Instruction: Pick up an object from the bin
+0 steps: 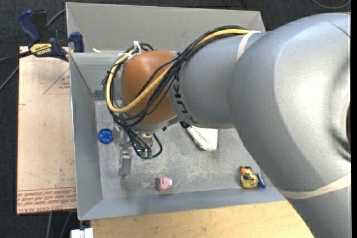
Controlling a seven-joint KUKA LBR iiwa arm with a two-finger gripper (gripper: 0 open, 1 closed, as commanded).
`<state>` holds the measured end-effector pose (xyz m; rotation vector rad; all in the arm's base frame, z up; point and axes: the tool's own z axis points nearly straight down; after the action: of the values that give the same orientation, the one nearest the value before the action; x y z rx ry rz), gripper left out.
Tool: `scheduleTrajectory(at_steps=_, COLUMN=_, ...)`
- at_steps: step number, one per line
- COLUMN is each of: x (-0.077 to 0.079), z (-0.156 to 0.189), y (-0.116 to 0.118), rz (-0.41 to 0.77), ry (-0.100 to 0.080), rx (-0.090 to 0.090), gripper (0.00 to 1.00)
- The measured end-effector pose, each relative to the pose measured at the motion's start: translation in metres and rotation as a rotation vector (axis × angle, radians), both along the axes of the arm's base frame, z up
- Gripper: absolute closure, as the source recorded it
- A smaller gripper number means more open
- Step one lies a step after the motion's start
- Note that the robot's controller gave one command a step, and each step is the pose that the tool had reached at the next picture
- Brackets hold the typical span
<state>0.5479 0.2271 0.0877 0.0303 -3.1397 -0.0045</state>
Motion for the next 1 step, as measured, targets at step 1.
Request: scheduleTrajectory(at_steps=1, x=0.0510, z=-0.0165, y=0.0264, rz=0.067, ry=-0.006, rx=0.000, gripper=0.00)
